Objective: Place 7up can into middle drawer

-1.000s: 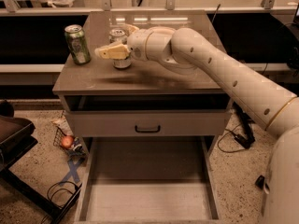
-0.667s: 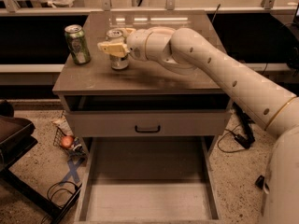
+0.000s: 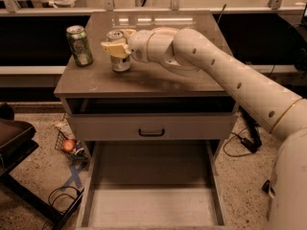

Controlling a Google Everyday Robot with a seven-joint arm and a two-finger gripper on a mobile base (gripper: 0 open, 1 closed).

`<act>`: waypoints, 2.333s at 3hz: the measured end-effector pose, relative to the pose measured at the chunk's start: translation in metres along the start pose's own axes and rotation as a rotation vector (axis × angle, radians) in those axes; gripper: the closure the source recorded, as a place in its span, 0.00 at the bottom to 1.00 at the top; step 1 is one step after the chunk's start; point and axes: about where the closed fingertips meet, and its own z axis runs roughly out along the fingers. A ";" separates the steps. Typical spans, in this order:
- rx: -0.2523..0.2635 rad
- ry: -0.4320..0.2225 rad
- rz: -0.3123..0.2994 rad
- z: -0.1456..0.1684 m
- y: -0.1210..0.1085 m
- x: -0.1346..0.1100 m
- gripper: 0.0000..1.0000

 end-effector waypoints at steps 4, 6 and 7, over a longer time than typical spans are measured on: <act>0.107 -0.074 -0.116 -0.088 0.051 -0.073 1.00; 0.135 0.006 -0.097 -0.142 0.155 -0.029 1.00; 0.154 0.038 -0.077 -0.178 0.183 0.010 1.00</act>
Offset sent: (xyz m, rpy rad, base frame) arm -0.0263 -0.0330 0.0674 0.0426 -0.1199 -0.0203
